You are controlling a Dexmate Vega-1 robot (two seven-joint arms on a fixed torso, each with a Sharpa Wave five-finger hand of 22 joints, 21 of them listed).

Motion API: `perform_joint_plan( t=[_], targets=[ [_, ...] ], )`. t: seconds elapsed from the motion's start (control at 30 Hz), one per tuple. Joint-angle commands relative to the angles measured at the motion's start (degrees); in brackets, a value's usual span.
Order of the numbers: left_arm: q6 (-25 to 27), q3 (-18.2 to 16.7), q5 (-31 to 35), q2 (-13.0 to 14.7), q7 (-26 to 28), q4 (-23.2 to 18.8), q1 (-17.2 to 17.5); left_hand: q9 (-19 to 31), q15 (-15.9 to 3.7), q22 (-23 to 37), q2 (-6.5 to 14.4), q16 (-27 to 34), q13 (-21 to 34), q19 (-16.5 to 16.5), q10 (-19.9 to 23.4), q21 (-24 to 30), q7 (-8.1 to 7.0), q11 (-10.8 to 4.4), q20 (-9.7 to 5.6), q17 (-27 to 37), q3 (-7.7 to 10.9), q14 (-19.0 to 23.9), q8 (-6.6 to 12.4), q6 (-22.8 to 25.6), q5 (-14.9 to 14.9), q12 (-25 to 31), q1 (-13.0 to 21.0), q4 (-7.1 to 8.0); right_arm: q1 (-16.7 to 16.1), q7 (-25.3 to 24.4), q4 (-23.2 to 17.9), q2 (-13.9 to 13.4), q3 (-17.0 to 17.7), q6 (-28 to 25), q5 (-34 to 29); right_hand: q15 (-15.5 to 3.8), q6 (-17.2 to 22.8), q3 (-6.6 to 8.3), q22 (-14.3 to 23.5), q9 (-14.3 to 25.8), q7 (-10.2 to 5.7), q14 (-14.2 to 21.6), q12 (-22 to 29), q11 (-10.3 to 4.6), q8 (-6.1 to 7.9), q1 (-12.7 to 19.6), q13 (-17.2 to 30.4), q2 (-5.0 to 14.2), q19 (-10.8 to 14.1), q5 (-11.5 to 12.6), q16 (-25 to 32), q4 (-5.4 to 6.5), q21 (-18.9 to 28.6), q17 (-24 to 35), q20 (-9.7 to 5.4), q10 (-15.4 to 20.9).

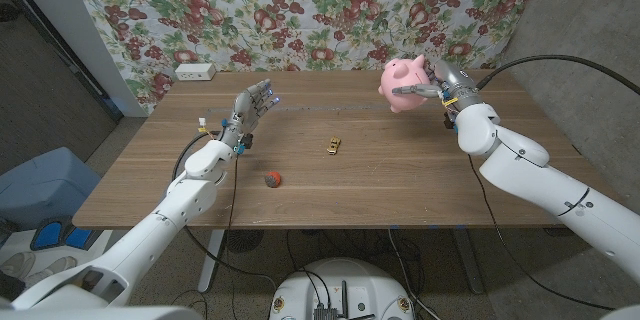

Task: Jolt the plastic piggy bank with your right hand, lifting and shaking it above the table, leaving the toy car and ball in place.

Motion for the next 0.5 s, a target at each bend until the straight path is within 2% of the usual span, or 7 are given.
perform_joint_plan(
  t=[0.03,0.27,0.5],
  targets=[
    [-0.47,-0.12,-0.24,-0.15,-0.02,0.09,0.33,0.29,-1.01,0.25,0.39,-0.03,0.28,0.30,0.05,-0.20,-0.16,0.25,0.23,0.08,0.19,0.02,0.06,0.10,0.01,-0.19,0.36,-0.14,-2.01,-8.72,1.57,2.68,0.18,2.54,-2.03,-11.18,19.34,13.57,-0.01,10.01,-6.28,4.74,0.23,-12.38,0.26,18.91,15.70,19.48,-0.17,5.71,0.00,1.34,0.33,0.22,-0.42,18.30],
    [-0.86,-0.19,-0.26,-0.37,-0.04,0.48,0.26,0.29,-1.10,0.25,0.42,-0.03,0.28,0.29,0.16,-0.21,-0.18,0.23,0.30,0.08,0.19,0.02,0.03,0.05,0.01,-0.15,0.40,-0.14,-4.48,-23.19,5.53,9.30,0.87,6.64,-6.87,-11.17,19.46,13.58,-0.03,10.05,-6.42,4.70,0.27,-12.50,0.20,18.69,15.94,19.43,-0.06,5.66,-0.08,1.41,0.44,0.19,-0.70,18.32],
    [-0.90,-0.21,-0.08,-0.43,0.32,0.54,0.22,0.29,-1.15,0.25,0.43,-0.03,0.28,0.31,0.18,-0.20,-0.16,0.38,0.28,0.09,0.19,0.02,0.05,0.10,0.02,-0.15,0.39,-0.12,-4.96,-32.99,9.58,15.45,1.65,9.27,-9.43,-11.21,19.61,13.67,-0.04,10.01,-6.96,4.66,0.13,-12.87,0.15,18.53,15.87,19.32,-0.16,5.66,-0.23,1.40,0.47,0.14,-0.47,18.33]
  ],
)
